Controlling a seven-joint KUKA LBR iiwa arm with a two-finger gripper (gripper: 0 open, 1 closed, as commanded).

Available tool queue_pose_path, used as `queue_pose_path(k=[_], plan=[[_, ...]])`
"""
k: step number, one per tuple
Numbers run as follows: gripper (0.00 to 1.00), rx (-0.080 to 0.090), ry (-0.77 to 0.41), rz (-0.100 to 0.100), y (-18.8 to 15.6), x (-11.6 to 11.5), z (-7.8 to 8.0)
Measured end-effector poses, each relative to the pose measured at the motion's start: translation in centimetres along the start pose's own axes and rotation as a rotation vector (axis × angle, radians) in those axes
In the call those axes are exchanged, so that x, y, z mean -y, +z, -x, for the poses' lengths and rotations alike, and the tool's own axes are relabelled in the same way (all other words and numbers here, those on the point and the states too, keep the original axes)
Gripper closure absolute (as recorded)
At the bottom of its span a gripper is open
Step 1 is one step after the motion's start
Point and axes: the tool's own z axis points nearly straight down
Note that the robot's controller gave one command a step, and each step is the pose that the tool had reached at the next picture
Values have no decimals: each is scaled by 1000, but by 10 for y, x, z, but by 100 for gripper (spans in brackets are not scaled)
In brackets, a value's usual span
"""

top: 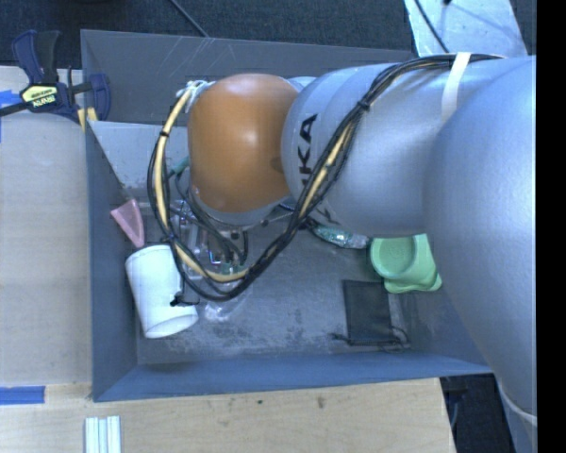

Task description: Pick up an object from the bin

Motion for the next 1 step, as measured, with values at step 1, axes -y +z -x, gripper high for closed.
queue_pose_path(k=[1], plan=[[0,8,3,3,-5,1,2]])
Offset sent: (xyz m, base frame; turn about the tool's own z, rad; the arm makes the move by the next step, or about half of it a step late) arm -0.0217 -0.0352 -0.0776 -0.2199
